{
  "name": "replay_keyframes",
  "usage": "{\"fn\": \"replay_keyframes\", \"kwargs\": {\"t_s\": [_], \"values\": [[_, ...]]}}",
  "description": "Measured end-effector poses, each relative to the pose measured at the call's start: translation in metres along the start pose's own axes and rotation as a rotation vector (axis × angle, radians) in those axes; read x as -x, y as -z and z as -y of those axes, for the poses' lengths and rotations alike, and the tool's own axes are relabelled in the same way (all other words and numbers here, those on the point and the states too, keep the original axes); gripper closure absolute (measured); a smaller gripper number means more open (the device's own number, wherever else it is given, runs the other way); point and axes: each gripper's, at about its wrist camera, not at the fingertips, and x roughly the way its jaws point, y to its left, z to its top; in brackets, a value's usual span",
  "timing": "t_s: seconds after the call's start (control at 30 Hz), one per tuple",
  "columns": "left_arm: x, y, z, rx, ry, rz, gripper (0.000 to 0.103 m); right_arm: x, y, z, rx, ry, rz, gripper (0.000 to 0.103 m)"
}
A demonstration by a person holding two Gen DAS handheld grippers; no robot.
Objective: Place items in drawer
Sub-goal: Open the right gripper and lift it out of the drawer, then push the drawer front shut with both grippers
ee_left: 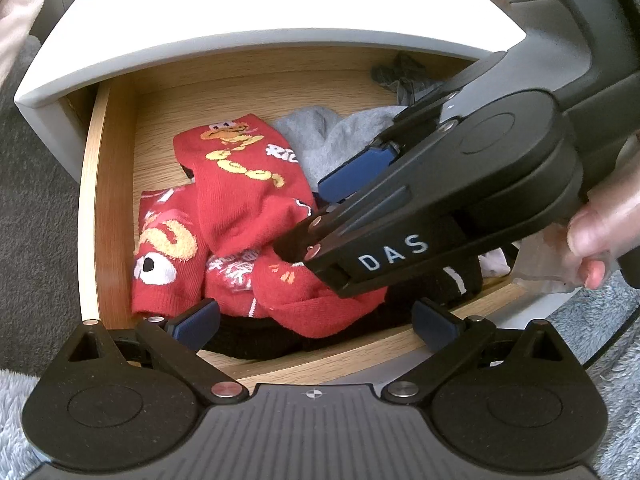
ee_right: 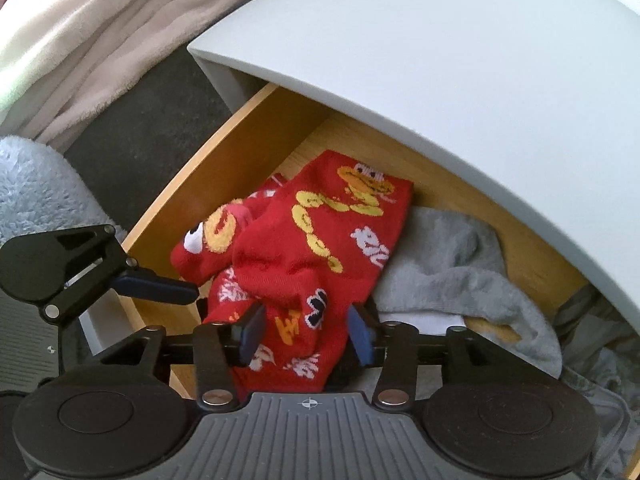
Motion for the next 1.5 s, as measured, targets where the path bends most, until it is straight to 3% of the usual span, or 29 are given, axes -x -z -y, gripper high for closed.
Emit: {"fn": "replay_keyframes", "kwargs": {"t_s": [0.23, 0.57, 0.8, 0.93, 1.07, 1.2, 1.5], "values": [[-0.001, 0.001, 0.0, 0.001, -0.002, 0.0, 0.0, 0.022, 0.006, 0.004, -0.049, 0.039, 0.06, 0.037], [-0.001, 0.001, 0.001, 0.001, -0.012, -0.005, 0.0, 0.057, 0.023, 0.004, -0.121, 0.117, 0.137, 0.001], [-0.001, -0.001, -0.003, 0.026, -0.005, -0.007, 0.0, 0.082, 0.034, 0.006, -0.194, 0.291, 0.21, 0.0], [0.003, -0.001, -0.008, 0.049, -0.004, 0.013, 0.0, 0.101, 0.045, 0.009, -0.269, 0.345, 0.264, 0.0], [0.006, -0.002, -0.017, 0.093, -0.008, 0.028, 0.0, 0.116, 0.064, 0.006, -0.367, 0.353, 0.294, 0.0], [0.01, -0.002, -0.024, 0.126, -0.013, 0.046, 0.0, 0.121, 0.082, -0.01, -0.385, 0.354, 0.283, 0.0], [0.024, -0.002, -0.028, 0.151, -0.031, 0.101, 0.0, 0.118, 0.089, -0.039, -0.311, 0.373, 0.241, 0.0]]}}
